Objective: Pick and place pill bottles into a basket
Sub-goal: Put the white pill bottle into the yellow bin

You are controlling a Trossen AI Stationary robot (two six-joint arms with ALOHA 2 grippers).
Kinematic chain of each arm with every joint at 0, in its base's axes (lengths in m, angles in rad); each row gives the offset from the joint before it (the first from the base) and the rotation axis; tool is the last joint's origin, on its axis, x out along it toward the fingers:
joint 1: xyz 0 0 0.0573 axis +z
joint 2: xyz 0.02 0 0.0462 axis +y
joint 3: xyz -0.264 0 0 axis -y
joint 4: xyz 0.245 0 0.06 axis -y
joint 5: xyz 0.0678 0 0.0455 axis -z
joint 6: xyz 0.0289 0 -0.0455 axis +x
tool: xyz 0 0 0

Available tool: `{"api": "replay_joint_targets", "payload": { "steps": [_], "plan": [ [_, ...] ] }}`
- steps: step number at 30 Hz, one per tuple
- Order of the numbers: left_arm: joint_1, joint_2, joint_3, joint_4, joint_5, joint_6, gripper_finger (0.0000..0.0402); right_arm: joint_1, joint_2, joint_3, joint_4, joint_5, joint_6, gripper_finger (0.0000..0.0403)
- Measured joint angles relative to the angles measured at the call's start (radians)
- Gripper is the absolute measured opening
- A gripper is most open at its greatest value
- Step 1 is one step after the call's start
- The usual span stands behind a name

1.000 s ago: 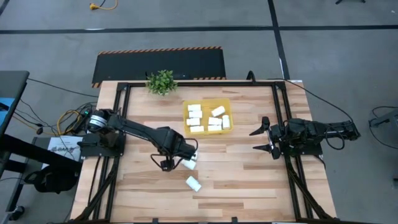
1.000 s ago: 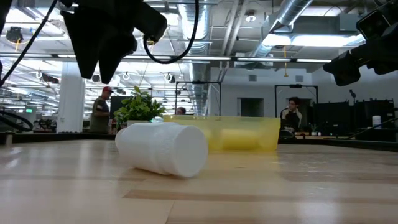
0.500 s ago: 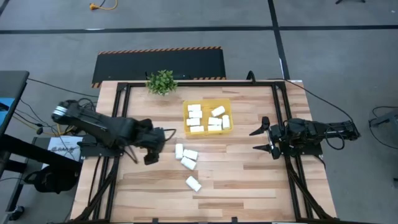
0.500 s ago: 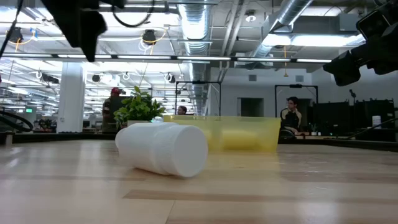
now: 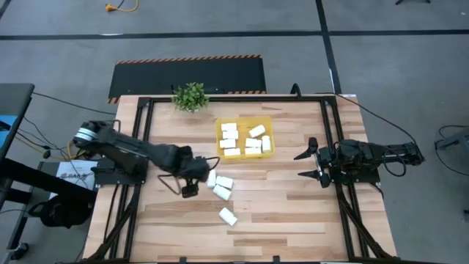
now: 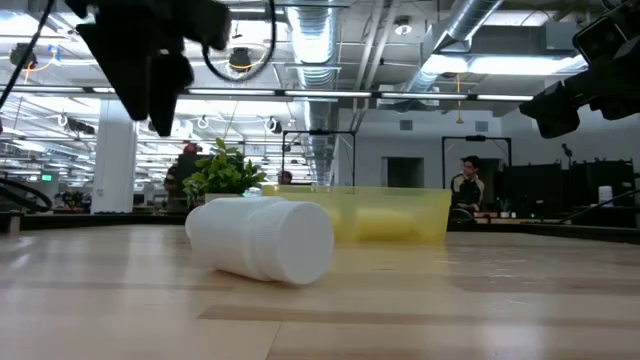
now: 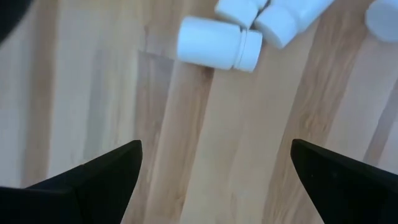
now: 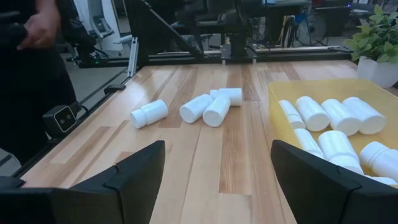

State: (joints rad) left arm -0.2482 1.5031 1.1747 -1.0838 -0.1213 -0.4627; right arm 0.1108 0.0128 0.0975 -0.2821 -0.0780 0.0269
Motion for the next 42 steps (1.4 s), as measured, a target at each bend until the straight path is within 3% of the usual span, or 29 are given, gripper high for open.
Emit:
{"api": "replay_joint_targets", "payload": {
  "steps": [8,21,42],
  "plan": [
    [0.04,0.088,0.016,0.054,0.046,0.074,0.04,0.0,0.0,0.0,0.0,0.0,0.0,0.0286],
    [0.036,0.119,0.022,0.168,0.018,0.131,0.04,0.0,0.0,0.0,0.001,0.0,0.0,0.0286],
    [0.063,0.12,0.017,0.192,0.048,0.223,0.04,0.0,0.0,0.0,0.0,0.0,0.0,0.0286]
  ]
}}
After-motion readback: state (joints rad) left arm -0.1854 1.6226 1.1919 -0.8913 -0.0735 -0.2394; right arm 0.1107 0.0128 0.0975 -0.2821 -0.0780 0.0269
